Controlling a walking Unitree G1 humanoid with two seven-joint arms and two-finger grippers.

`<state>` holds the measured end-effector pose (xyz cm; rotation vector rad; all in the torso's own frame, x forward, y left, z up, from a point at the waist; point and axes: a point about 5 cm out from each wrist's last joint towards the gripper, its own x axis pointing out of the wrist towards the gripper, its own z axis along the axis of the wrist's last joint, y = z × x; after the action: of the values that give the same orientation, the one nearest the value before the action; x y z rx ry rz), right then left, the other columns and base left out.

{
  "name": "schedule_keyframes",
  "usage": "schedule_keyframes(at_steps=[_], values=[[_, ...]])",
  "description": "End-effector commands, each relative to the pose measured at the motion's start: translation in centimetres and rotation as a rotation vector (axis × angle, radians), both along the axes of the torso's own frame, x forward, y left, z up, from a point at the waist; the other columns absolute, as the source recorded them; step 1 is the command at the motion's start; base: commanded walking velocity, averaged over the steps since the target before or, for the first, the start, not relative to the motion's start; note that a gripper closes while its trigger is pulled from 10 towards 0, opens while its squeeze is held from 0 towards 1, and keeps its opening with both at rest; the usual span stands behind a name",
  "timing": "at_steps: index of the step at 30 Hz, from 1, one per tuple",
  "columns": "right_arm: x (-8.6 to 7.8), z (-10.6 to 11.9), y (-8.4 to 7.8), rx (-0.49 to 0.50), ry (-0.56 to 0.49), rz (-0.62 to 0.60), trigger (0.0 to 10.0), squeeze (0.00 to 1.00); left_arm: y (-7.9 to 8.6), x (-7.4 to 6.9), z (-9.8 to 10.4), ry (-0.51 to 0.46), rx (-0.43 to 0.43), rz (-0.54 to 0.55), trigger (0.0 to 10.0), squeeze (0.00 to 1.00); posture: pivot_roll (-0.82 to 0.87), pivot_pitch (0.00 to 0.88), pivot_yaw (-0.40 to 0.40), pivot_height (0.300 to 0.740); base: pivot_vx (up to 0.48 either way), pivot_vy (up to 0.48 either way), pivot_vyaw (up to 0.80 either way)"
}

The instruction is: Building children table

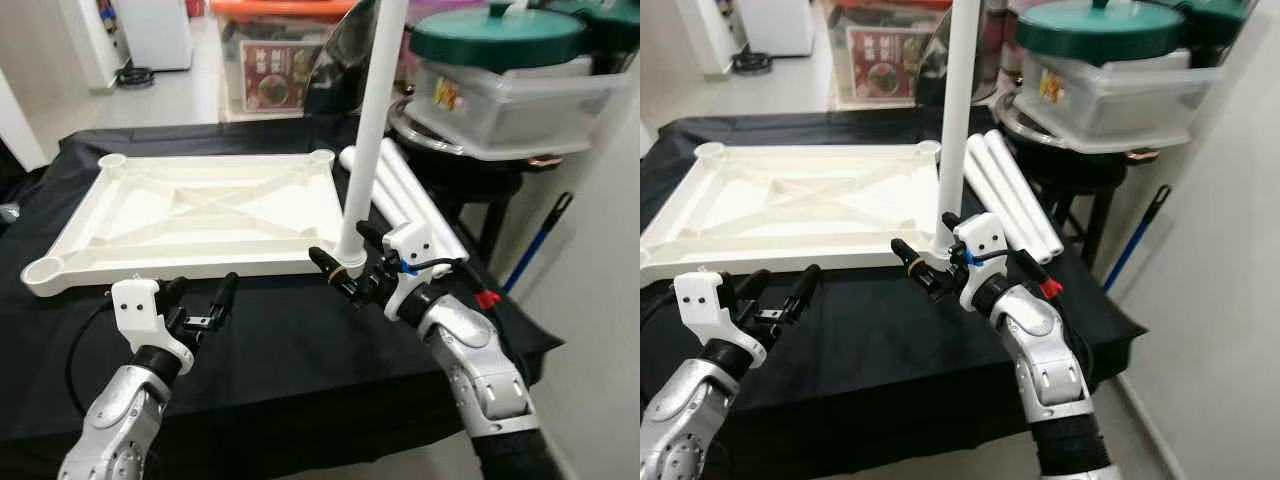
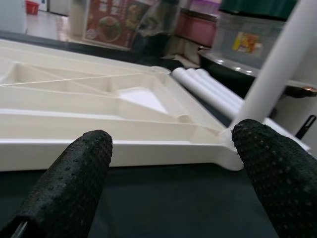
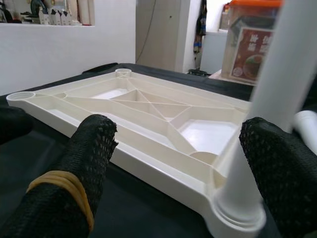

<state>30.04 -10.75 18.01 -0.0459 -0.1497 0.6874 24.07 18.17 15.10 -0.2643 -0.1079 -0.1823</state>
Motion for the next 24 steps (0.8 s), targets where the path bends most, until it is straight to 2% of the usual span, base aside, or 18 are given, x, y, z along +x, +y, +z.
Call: schedule_keyframes(at_steps=[1, 8, 12, 20, 24], values=[[-0.3, -0.3, -0.5, -0.012, 0.021, -0.009, 10.0, 0.00, -0.7, -0.2, 0.0, -0.001, -0.020, -0.017, 10.0, 0.00, -0.01, 0.089, -0.060, 0.740, 0.000, -0.461, 0.00], [-0.6, -0.4, -0.7, -0.029, 0.027, -0.013, 10.0, 0.00, -1.2, -0.1, 0.4, -0.010, -0.030, -0.025, 10.0, 0.00, -0.01, 0.100, -0.058, 0.740, 0.000, -0.465, 0.00], [-0.1, -0.2, -1.1, -0.058, 0.020, -0.040, 10.0, 0.00, -1.2, 0.8, 1.7, -0.052, -0.028, -0.022, 10.0, 0.00, -0.01, 0.110, -0.051, 0.740, 0.000, 0.000, 0.00], [0.0, 0.1, -1.1, -0.063, 0.022, -0.043, 10.0, 0.00, -0.4, 1.0, 2.6, -0.073, 0.012, -0.009, 10.0, 0.00, 0.00, 0.115, -0.044, 0.740, 0.000, 0.000, 0.00], [-0.3, 0.4, -0.9, -0.042, 0.006, -0.008, 10.0, 0.00, 0.2, 0.8, 3.6, -0.106, 0.028, -0.015, 10.0, 0.00, 0.00, 0.119, -0.043, 0.740, 0.145, 0.000, 0.71]])
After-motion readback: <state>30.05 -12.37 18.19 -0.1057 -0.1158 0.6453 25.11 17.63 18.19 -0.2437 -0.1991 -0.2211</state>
